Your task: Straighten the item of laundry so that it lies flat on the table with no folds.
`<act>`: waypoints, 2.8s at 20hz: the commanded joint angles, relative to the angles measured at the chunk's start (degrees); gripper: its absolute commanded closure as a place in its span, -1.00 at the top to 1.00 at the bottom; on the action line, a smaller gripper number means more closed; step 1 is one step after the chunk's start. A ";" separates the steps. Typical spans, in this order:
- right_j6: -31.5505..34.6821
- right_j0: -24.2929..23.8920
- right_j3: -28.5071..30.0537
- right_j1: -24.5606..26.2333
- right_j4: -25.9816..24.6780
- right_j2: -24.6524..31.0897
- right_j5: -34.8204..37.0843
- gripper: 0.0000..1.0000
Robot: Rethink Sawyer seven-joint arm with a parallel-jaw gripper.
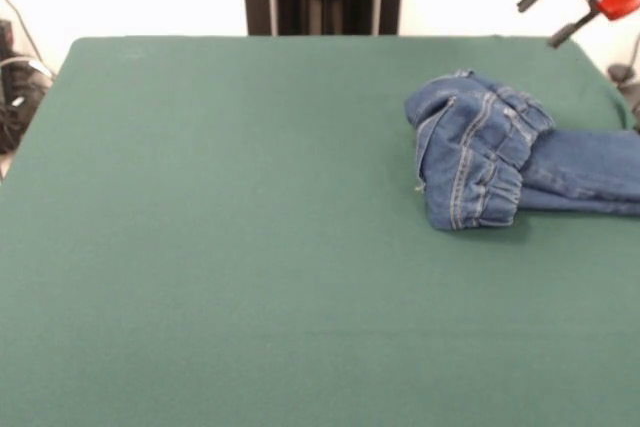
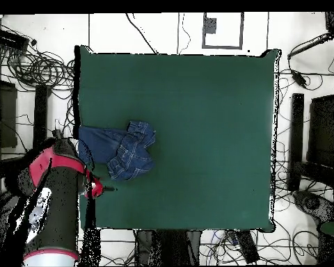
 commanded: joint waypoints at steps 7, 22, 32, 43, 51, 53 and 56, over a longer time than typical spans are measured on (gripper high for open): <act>6.58 3.38 -6.53 4.02 -2.11 -4.44 12.73 1.00; 6.92 2.67 -15.20 14.79 -1.71 -2.61 10.43 1.00; 7.04 2.17 -17.83 19.41 -1.19 -2.98 7.32 1.00; 11.44 4.65 -25.94 23.90 1.77 -3.70 13.58 1.00; 7.83 3.42 -28.86 22.24 2.16 -4.43 18.70 1.00; 6.49 3.04 -28.98 21.26 1.92 -4.60 19.75 1.00; 3.74 2.23 -29.76 20.17 1.27 -4.93 21.55 1.00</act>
